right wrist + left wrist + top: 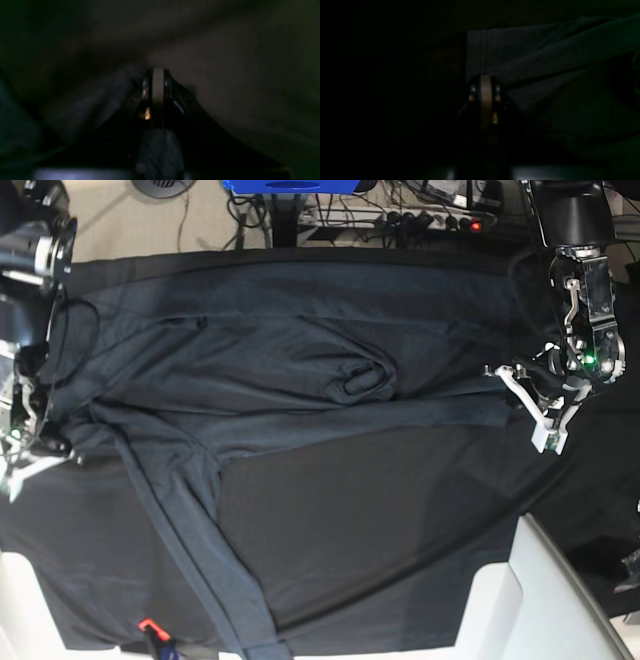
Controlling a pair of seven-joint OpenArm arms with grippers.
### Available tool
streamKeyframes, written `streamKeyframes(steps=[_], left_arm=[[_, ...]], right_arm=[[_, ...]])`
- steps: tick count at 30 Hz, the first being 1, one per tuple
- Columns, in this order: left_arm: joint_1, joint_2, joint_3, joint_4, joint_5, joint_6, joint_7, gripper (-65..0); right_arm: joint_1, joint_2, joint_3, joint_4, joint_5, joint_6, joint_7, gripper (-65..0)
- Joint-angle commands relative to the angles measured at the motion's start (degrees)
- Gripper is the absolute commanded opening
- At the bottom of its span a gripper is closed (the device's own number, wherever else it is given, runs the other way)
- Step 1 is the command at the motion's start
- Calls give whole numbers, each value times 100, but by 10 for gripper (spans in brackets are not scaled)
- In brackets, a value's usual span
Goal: Fold the T-shirt properly
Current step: 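Shift the right gripper along the collar edge, regrasping the fabric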
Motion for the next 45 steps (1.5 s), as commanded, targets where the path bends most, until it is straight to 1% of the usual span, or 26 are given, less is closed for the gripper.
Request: streamKeyframes(steps=[1, 3, 4, 6, 8, 16, 24, 26, 27, 29, 30, 32, 34, 36, 37, 42, 45], left_arm=[[-80, -92, -31, 108, -9, 7, -67, -650], [-80, -92, -31, 108, -1, 7, -67, -650], [-80, -92, -31, 108, -9, 7, -67, -650], [-80, -92, -31, 108, -9, 7, -67, -650], [-80, -92, -13, 108, -9, 7, -67, -650], [-80, -84, 22, 108, -1, 7, -76, -650], [-80, -84, 22, 108, 8, 7, -76, -650], [-80, -84, 22, 108, 8, 7, -76, -650], [-80, -84, 22, 108, 8, 7, -76, -650], [-80, -84, 22, 108, 8, 7, -76, -650], [-80, -84, 13, 108, 8, 7, -76, -650], [-80, -84, -4, 108, 8, 7, -76, -650], [-80, -84, -4, 108, 8, 7, -76, -650], [-80, -92, -4, 108, 8, 7, -76, -650], [-80, -92, -13, 108, 8, 7, -76, -650], [-80, -92, -22, 108, 8, 7, -76, -650], [-80, -92, -4, 108, 8, 7, -76, -650]], right_arm=[[-30, 108, 25, 468, 5, -3, 5, -650], [-285, 47, 25, 1145, 5, -12, -276, -650], [-347, -41, 25, 1374, 5, -12, -390, -650], [-391, -120, 25, 1602, -4, -12, -557, -650], [-391, -129, 25, 1629, -4, -12, -636, -650], [-400, -156, 25, 1629, 5, -12, -645, -650], [-452, -191, 16, 1673, 22, 49, -1067, -650], [-514, -331, 25, 1761, 22, 243, -1217, -650], [-602, -393, 25, 1910, 22, 454, -1313, -645], [-822, -578, 25, 2323, 22, 964, -1516, -588], [-909, -674, 25, 2517, 22, 1122, -1568, -554], [-1068, -832, 25, 2886, 22, 1148, -1691, -468], [-1138, -894, 25, 3071, 22, 1148, -1779, -390], [-1156, -903, 25, 3053, 22, 1148, -1762, -335], [-1138, -903, 25, 2983, 13, 1148, -1762, -326], [-945, -841, 16, 2473, 13, 1166, -1744, -326], [-883, -789, -11, 2297, 13, 1166, -1744, -345]])
